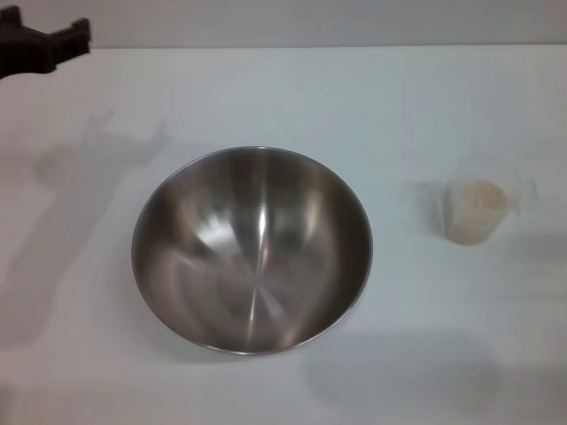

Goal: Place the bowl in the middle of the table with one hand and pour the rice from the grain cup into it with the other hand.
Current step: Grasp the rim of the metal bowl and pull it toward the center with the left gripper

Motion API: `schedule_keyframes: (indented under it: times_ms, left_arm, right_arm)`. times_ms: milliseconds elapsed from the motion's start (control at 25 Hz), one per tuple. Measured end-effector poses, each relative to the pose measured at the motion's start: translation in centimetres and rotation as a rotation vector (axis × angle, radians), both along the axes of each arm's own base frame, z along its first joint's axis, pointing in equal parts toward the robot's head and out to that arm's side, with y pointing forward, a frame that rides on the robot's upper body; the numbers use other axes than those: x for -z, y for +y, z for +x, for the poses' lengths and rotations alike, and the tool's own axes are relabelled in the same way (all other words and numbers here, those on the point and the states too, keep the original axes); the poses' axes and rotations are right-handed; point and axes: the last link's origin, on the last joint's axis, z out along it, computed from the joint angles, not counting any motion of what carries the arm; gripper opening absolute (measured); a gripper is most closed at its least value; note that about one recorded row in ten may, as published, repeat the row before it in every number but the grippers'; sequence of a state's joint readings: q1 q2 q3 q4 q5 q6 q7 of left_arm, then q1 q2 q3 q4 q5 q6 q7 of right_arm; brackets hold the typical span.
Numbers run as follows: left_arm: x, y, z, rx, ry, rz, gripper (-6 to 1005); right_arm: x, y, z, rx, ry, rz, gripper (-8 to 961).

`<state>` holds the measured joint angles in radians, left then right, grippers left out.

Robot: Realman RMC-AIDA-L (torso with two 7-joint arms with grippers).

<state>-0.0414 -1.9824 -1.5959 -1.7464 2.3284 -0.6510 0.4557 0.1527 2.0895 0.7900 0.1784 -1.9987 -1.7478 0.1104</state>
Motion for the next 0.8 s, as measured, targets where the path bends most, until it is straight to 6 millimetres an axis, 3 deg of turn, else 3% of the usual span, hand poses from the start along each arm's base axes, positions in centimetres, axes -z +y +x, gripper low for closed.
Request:
schedule_keyframes:
  times_ms: [240,800]
  left_arm:
    - [-1.1,-0.9,-0.2,-0.006,-0.051,-0.199,820]
    - [2.6,-4.0,-0.4,-0.002,0.047,-0.444,807]
  right_arm:
    - [0.1,-0.1,0.0,0.003,0.001,-0.001,840]
    - [0.3,-0.3,0.1,0.006,0.0,-0.014,840]
